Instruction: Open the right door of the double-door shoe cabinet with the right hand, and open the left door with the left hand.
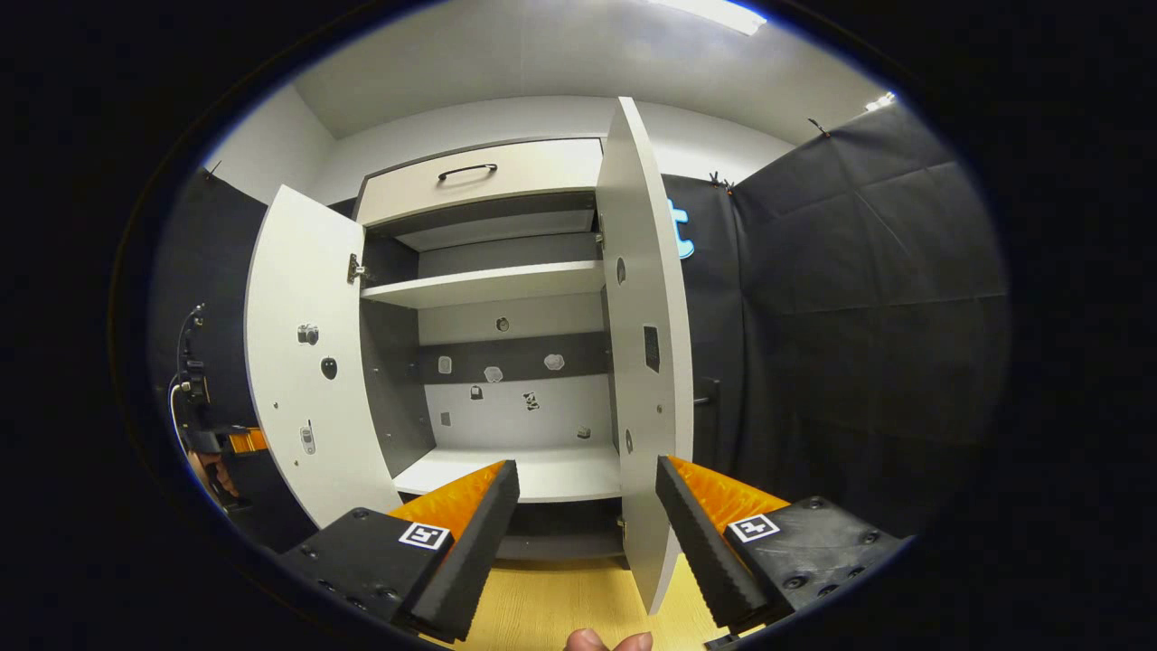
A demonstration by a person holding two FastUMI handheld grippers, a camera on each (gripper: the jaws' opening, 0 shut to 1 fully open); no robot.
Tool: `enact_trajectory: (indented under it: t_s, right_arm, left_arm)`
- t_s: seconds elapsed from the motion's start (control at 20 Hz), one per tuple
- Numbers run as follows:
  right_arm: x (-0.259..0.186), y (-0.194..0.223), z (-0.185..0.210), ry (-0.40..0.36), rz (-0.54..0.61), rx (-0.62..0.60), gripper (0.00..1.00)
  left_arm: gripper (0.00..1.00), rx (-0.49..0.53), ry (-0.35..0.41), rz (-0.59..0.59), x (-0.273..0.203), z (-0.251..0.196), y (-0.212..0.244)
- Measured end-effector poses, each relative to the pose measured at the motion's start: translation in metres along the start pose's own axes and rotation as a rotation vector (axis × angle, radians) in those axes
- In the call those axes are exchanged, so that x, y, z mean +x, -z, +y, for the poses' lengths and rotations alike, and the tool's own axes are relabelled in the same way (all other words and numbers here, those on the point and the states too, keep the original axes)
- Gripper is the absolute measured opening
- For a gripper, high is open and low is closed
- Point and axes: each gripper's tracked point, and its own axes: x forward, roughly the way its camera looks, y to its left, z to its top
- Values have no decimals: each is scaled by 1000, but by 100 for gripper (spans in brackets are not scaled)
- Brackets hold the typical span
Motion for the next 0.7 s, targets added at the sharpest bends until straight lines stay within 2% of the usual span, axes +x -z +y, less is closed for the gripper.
enact_trajectory:
  t_s: [0.25,0.7]
  right_arm:
    - [3,4,3,-2,9,0,96]
    - [-3,4,-5,5,7,-13,96]
  left_arm:
    - [5,-20,9,-9,2,0,-2]
    - [7,-24,-23,-41,-5,3,-9]
